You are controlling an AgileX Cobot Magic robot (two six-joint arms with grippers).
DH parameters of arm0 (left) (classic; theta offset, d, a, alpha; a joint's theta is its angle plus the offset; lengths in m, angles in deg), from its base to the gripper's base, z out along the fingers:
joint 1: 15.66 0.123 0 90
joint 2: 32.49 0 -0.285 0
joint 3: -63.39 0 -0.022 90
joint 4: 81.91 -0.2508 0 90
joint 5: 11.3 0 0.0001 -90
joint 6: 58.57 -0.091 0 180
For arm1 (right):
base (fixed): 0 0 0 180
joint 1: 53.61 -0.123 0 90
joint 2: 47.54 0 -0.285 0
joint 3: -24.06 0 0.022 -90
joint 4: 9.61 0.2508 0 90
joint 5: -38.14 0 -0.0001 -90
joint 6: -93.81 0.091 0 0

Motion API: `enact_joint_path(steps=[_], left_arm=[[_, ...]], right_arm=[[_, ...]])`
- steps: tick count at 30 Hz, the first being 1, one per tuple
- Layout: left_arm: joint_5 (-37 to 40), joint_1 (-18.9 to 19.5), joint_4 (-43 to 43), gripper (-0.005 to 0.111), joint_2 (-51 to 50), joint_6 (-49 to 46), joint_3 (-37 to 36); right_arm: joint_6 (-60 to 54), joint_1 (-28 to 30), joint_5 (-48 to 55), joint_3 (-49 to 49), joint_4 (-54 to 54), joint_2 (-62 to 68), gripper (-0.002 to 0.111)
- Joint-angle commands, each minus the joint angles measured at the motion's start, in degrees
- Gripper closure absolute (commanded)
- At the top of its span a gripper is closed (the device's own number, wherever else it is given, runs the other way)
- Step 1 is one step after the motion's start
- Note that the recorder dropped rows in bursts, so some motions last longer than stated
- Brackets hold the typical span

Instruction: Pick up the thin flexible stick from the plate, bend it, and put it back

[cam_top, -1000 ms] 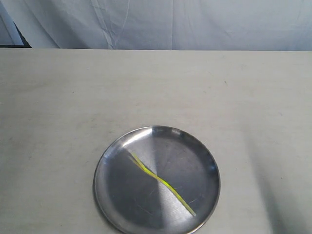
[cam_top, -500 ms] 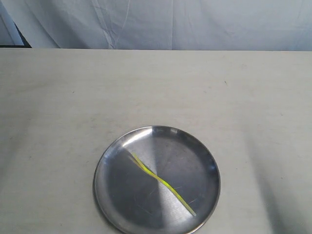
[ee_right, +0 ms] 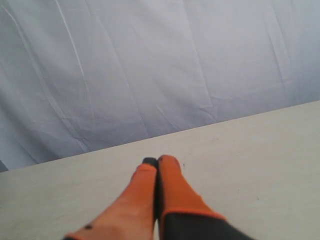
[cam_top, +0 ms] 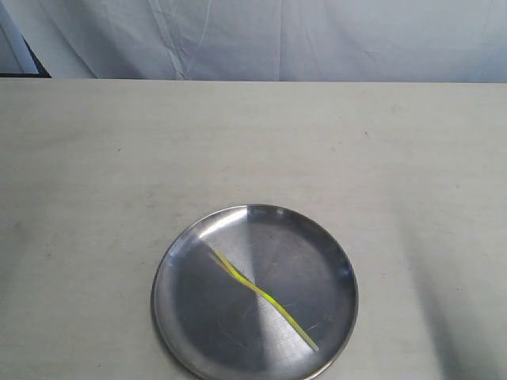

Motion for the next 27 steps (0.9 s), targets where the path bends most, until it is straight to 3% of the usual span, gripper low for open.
enact_joint_path(steps=[1,7,10,13,17,22,24,27], left_arm=[[-4.46,0.20,-0.49,0.107,0.21,-4.47,-0.32],[-3.83,0.20,-5.52,0.107,0.21,-4.17,-0.32],[-4.63,0.20,-20.53,0.107,0.21,1.71,0.48],[-7.43,0.20,-33.31,0.107,0.21,15.66,2.06],[-0.96,0.75,-33.31,0.107,0.55,26.03,3.02],[15.95,2.67,-33.31,0.107,0.60,47.25,3.59],[20.38,3.03,-31.37,0.107,0.60,48.22,3.59],[23.50,3.03,-21.83,0.107,0.60,48.22,3.59]], right_arm=[[-0.21,0.30,-0.24,0.14,-0.41,-0.42,0.108],[-0.21,0.30,-0.24,0.14,-0.54,-0.42,0.108],[-0.21,0.30,0.00,0.14,-0.27,-0.42,0.108],[-0.21,0.30,0.00,0.14,-0.27,-0.42,0.108],[-0.21,0.30,0.00,0.14,-0.27,-0.42,0.108],[-0.21,0.30,0.00,0.14,-0.27,-0.42,0.108],[-0.21,0.30,0.00,0.14,-0.27,-0.42,0.108],[-0.21,0.30,0.00,0.14,-0.27,-0.42,0.108]])
